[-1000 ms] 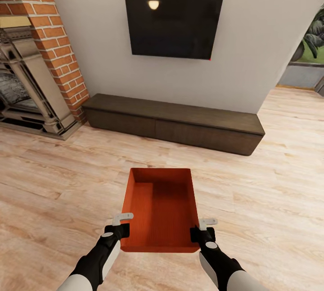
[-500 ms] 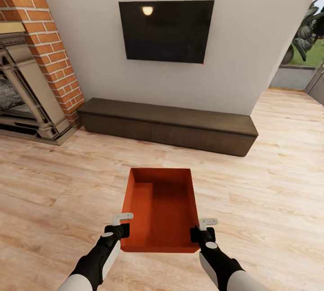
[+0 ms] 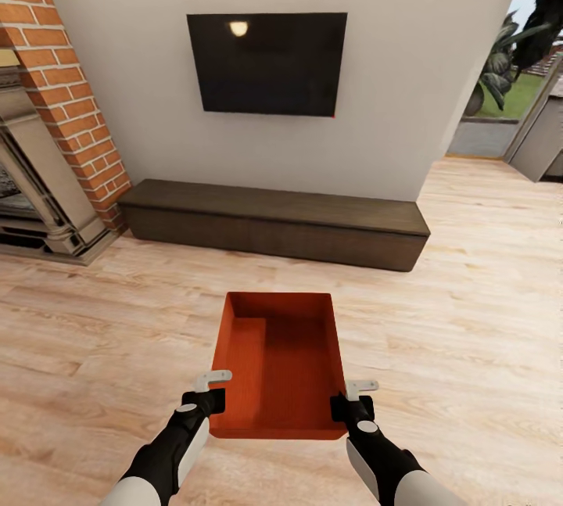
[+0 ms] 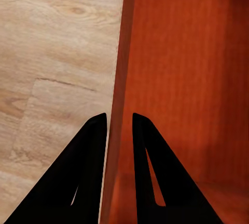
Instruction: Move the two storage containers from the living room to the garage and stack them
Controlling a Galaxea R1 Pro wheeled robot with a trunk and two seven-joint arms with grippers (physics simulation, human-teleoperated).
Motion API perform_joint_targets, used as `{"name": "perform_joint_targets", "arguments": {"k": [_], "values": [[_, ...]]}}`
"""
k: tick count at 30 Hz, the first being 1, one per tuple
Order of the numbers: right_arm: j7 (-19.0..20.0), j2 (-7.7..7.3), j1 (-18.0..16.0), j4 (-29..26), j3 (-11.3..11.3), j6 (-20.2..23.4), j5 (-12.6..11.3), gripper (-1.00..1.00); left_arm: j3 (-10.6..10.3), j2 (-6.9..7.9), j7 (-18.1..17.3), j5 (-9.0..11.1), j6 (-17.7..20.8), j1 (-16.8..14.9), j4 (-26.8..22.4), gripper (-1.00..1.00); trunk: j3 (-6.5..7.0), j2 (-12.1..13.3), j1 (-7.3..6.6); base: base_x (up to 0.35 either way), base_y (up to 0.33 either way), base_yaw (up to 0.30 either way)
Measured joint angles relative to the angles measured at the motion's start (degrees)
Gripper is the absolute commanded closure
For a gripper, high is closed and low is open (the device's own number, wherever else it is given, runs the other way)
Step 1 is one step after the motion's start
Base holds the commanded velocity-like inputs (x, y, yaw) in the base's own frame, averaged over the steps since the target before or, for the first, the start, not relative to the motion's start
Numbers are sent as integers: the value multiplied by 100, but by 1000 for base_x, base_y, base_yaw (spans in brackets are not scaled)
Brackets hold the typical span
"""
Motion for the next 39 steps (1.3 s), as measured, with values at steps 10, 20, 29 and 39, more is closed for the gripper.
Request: {"name": "perform_joint_targets", "arguments": {"k": [10,20,29,39], "values": [[1,1,0,1,0,-17,1,100,-8,7,-9,11,-18,0,2,100,87,0,0,0,0,-136],[3,2,0,0,-3,-27,-4,100,-27,15,-15,16,-11,0,-12,100,173,0,0,0,0,-124],[2,2,0,1,-1,-28,-6,100,-30,16,-15,19,-13,1,-11,100,251,0,0,0,0,-91],[6,3,0,0,-10,-36,-5,100,-54,23,-13,23,-2,1,-30,100,338,0,0,0,0,-74]]}}
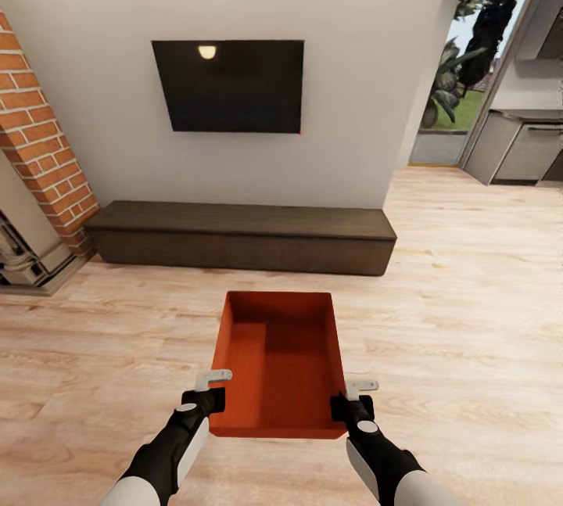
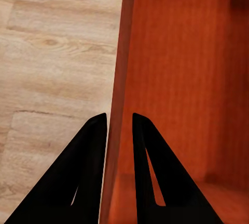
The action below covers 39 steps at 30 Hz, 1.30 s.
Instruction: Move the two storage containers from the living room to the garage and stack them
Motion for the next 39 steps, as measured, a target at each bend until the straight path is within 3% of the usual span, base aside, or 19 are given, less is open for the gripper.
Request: {"name": "perform_joint_targets", "arguments": {"k": [39], "values": [[1,-2,0,2,-3,-33,-4,100,4,-6,2,-8,-24,0,-4,100,275,0,0,0,0,-71]]}}
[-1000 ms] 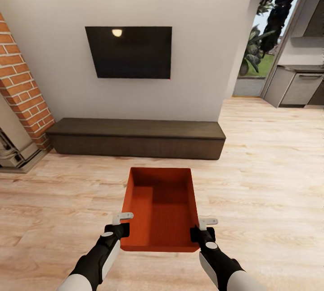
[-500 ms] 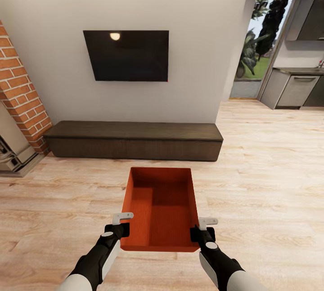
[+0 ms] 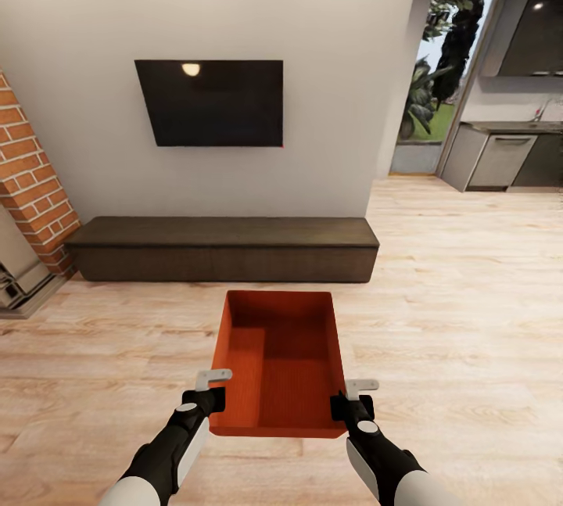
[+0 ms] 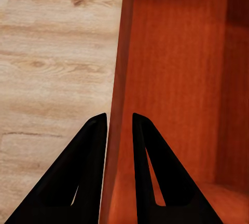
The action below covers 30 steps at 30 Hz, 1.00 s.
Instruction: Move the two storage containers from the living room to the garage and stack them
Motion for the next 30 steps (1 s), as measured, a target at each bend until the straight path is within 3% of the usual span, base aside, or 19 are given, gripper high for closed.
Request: {"name": "perform_joint_targets", "arguments": {"k": [30], "values": [[-1,-1,1,-2,0,7,2,100,-11,5,-4,5,6,0,-1,100,252,0,0,0,0,-131]]}}
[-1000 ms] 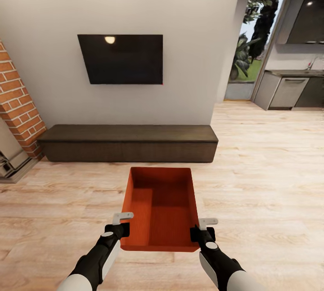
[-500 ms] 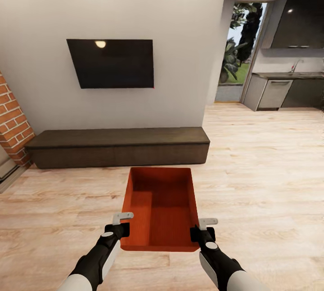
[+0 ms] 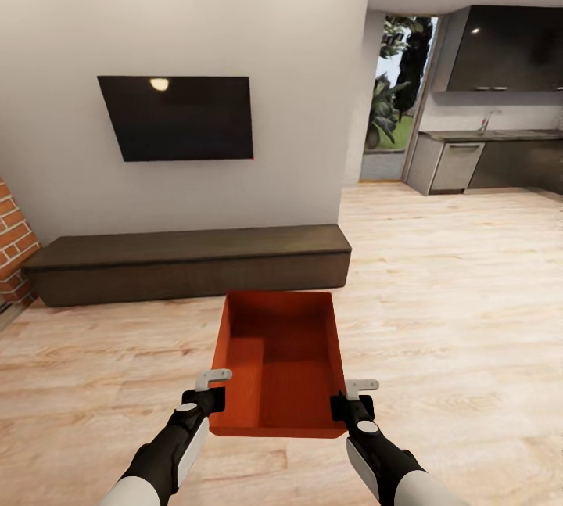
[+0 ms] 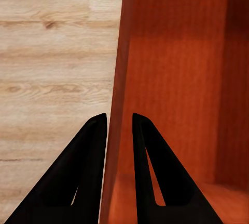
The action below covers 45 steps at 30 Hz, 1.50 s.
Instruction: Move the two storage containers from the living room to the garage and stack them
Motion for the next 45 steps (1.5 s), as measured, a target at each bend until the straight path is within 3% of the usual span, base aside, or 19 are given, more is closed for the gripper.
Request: {"name": "perform_joint_targets", "arguments": {"k": [45], "values": [[-6,1,0,2,7,-1,-4,100,15,-7,5,-2,-10,0,10,100,380,0,0,0,0,-117]]}}
